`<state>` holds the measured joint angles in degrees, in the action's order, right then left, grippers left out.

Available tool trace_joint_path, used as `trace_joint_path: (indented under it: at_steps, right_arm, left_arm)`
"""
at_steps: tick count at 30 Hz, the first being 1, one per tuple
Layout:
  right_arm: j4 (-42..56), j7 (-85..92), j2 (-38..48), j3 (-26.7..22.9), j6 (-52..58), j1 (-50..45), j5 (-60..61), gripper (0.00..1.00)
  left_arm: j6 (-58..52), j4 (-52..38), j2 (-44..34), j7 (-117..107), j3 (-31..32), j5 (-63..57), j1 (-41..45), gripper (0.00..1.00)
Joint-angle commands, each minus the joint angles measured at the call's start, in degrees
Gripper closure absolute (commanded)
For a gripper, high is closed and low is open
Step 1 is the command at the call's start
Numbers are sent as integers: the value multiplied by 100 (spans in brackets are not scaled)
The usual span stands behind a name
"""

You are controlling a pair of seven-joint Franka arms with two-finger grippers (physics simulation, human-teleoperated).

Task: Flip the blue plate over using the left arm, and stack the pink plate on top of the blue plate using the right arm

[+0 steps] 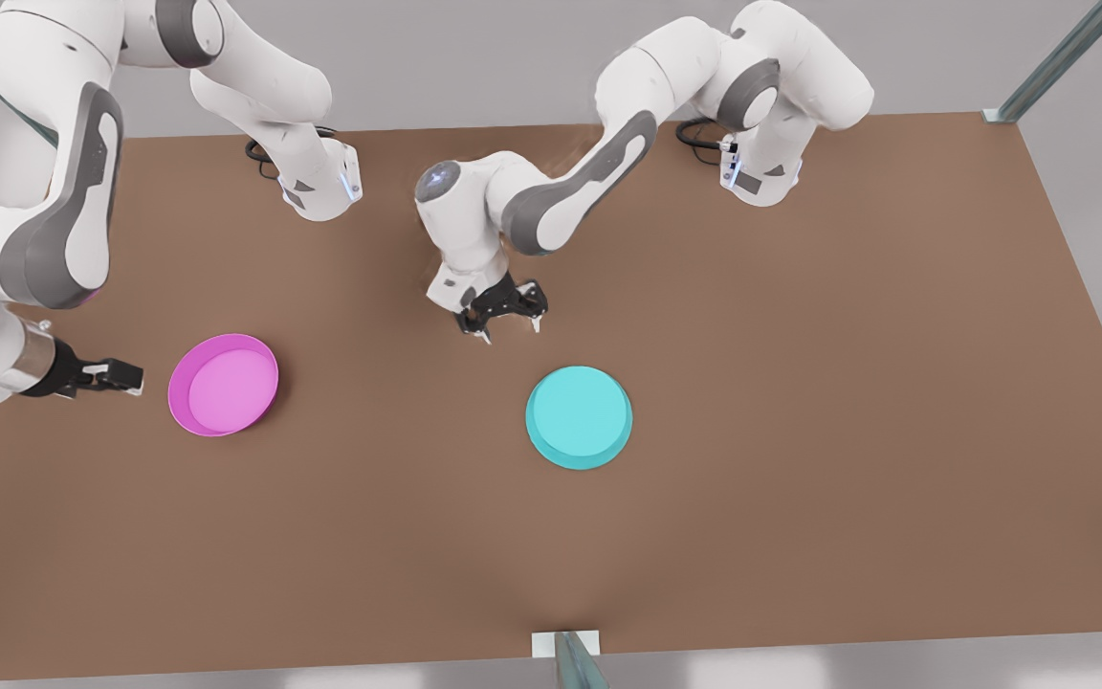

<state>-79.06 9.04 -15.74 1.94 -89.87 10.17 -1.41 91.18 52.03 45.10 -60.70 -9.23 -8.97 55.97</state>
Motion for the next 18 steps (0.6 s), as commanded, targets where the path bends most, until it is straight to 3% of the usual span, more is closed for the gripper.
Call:
trace_joint_path:
  at_steps: [1,2,5,7,8,9,11,14,18]
  right_arm:
    - [-31,36,0,-1,-4,99,140,0]
    - [-100,246,-35,-1,-47,169,149,0]
    - [-874,924,44,-9,-373,592,1002,0]
    - [-1269,1519,71,-18,-504,792,1291,0]
    - [-1541,2345,53,-18,-706,1223,1494,0]
    - [-1621,2873,-96,-27,-716,1514,1503,0]
    - [-2175,3674,-140,-44,-1067,1963,1669,0]
    - [-1736,4720,-1089,-361,-1085,2191,1977,0]
    - [-1859,4756,-1397,-422,-1506,2147,1986,0]
  left_arm:
    - [-423,0,-202,599,0,1811,-391,0]
    - [-951,9,-440,1408,-9,1758,-840,0]
    - [-1910,18,-818,4767,-1283,1811,-1773,0]
    - [-2087,401,-1432,5341,-1486,1749,-2299,0]
    - [-1553,1404,-2380,5341,-251,1295,-3396,0]
    - [-1533,1538,-2629,5402,1279,459,-4609,0]
    - [-1498,1486,-2629,5473,1415,246,-4736,0]
    - [-1278,1486,-2515,5464,1415,220,-4736,0]
    - [-1287,1486,-2489,5455,1397,211,-4736,0]
